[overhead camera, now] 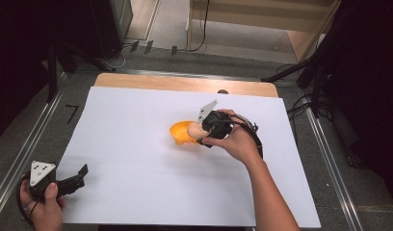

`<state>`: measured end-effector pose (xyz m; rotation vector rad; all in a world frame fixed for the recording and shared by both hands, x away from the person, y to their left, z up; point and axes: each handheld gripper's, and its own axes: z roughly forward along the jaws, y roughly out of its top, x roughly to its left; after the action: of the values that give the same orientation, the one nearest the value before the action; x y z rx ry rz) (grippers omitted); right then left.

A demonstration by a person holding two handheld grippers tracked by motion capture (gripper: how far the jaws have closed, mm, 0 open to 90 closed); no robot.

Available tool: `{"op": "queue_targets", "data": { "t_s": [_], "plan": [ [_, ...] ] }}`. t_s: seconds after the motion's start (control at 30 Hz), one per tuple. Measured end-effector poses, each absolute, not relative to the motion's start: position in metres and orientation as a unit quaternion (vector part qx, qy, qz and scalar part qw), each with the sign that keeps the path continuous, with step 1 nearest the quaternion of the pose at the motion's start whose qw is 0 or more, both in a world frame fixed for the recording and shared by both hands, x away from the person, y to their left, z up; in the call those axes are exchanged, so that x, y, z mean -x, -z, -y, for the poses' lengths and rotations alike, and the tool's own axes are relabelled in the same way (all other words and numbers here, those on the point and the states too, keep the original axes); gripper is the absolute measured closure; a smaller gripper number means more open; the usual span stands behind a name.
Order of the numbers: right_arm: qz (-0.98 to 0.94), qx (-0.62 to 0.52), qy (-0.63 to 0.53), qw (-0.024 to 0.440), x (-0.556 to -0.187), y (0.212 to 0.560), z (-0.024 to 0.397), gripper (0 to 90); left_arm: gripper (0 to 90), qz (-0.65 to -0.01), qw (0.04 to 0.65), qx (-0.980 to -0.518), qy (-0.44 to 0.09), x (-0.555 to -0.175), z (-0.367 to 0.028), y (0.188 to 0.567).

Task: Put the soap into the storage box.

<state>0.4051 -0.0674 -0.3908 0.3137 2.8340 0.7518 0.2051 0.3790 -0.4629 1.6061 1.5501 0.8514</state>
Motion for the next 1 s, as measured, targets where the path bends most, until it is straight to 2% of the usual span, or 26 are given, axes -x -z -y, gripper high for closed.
{"op": "queue_targets", "data": {
  "t_s": [0.6,0.8,1.0],
  "plan": [
    [-0.966,-0.029,-0.244,0.081,-0.429,0.388,0.035,33.2,0.0,-0.603,0.369,-0.626,-0.329,-0.206,-0.379,0.463],
    [-0.966,-0.047,-0.251,0.047,-0.436,0.394,0.033,33.1,0.0,-0.602,0.370,-0.628,-0.327,-0.206,-0.380,0.463],
    [-0.967,-0.050,-0.246,0.037,-0.441,0.398,0.033,32.8,0.0,-0.603,0.371,-0.626,-0.327,-0.206,-0.380,0.463]
  ]
}}
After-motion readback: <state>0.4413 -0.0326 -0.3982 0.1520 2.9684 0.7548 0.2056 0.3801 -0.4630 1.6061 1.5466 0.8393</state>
